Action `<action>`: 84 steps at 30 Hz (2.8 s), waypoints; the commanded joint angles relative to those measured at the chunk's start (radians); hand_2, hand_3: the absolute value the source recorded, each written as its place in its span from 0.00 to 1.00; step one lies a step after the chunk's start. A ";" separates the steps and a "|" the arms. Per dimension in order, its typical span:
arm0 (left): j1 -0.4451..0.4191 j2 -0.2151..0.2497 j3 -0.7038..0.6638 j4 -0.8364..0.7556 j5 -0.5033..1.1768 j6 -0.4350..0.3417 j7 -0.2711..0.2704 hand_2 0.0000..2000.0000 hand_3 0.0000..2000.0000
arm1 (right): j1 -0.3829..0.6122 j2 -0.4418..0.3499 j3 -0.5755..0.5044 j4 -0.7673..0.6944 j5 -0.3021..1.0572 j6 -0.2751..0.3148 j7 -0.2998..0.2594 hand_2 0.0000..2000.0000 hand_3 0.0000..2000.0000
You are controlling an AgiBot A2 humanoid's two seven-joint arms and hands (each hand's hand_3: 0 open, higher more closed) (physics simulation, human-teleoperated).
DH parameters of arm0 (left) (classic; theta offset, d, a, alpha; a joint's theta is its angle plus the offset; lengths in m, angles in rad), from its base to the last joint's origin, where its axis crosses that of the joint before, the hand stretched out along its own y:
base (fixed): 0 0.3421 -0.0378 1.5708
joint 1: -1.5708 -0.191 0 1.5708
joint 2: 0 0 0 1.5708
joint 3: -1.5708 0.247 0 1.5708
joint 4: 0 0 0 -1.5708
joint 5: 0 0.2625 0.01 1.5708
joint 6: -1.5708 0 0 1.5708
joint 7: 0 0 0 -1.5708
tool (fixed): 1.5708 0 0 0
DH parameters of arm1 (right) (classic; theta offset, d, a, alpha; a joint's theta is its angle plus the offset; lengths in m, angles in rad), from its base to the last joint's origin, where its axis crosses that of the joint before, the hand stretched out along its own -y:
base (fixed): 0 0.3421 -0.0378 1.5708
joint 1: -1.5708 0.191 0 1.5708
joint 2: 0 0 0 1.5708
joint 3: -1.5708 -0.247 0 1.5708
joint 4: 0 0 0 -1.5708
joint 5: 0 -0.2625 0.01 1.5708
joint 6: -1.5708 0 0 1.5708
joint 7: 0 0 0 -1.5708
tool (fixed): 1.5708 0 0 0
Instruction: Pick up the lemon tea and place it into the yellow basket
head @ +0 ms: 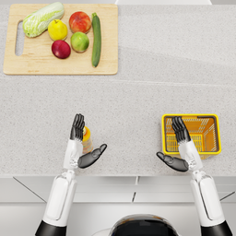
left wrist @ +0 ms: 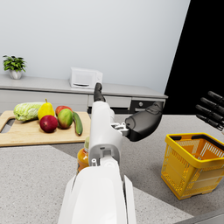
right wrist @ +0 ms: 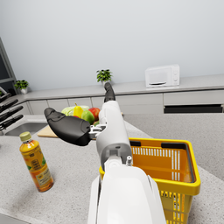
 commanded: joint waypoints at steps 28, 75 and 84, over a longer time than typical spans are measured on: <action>0.018 0.052 -0.119 0.241 0.365 -0.100 -0.100 0.00 0.00 | 0.001 -0.049 -0.165 0.057 0.365 -0.099 0.100 0.00 0.00; 0.301 0.310 0.261 0.155 0.380 -0.196 -0.102 1.00 1.00 | 0.241 -0.310 0.243 -0.235 0.571 -0.100 0.101 0.00 0.00; 0.292 0.271 0.293 0.184 0.382 -0.233 -0.114 1.00 1.00 | 0.261 -0.287 0.257 -0.219 0.585 0.183 0.103 1.00 0.98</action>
